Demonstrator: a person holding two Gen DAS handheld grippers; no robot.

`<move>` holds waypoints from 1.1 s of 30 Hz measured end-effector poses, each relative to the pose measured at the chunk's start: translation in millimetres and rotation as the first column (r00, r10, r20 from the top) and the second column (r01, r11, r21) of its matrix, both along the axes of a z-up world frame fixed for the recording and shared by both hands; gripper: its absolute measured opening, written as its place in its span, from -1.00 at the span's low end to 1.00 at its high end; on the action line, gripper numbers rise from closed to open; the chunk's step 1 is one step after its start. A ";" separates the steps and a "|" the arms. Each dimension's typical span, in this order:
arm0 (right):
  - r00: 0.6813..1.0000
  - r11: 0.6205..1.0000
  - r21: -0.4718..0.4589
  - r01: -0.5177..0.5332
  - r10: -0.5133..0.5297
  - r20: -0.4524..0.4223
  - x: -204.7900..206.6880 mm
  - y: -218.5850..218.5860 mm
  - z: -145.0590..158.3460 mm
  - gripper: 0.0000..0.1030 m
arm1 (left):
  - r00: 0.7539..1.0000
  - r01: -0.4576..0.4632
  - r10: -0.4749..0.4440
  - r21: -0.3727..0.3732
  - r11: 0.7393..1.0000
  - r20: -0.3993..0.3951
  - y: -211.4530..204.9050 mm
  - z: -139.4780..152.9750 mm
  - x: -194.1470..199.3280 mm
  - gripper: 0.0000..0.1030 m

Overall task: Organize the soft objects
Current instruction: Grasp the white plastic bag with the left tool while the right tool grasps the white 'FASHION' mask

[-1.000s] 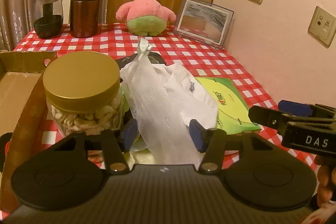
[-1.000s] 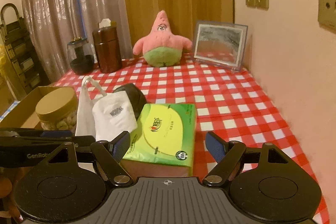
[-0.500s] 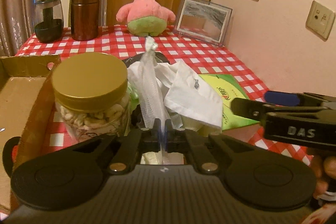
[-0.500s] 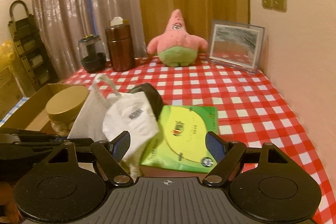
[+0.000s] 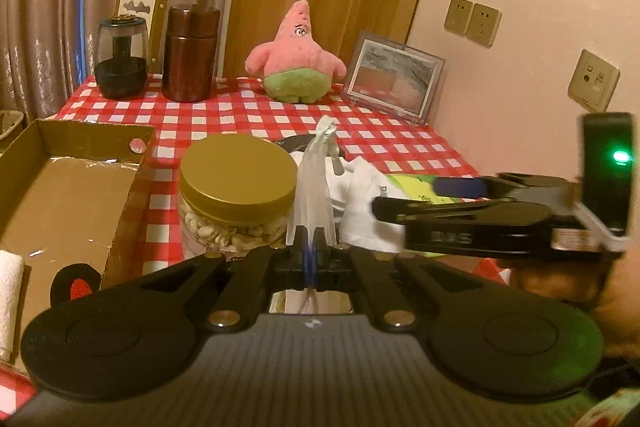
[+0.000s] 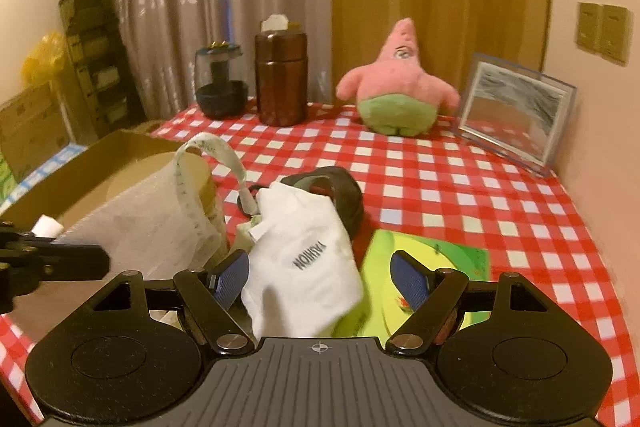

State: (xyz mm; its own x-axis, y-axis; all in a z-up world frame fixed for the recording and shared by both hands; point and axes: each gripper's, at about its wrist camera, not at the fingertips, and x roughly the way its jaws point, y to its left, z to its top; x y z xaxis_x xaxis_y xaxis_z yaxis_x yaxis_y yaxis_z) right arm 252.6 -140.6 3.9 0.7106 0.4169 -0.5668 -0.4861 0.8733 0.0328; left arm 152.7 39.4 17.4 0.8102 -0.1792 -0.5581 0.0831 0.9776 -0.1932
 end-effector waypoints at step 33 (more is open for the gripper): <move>0.986 0.989 0.089 0.121 -0.130 0.106 -41.5 -26.8 43.8 -0.82 | 0.998 0.047 -0.046 -0.021 0.999 0.052 -3.3 32.2 -15.5 -0.99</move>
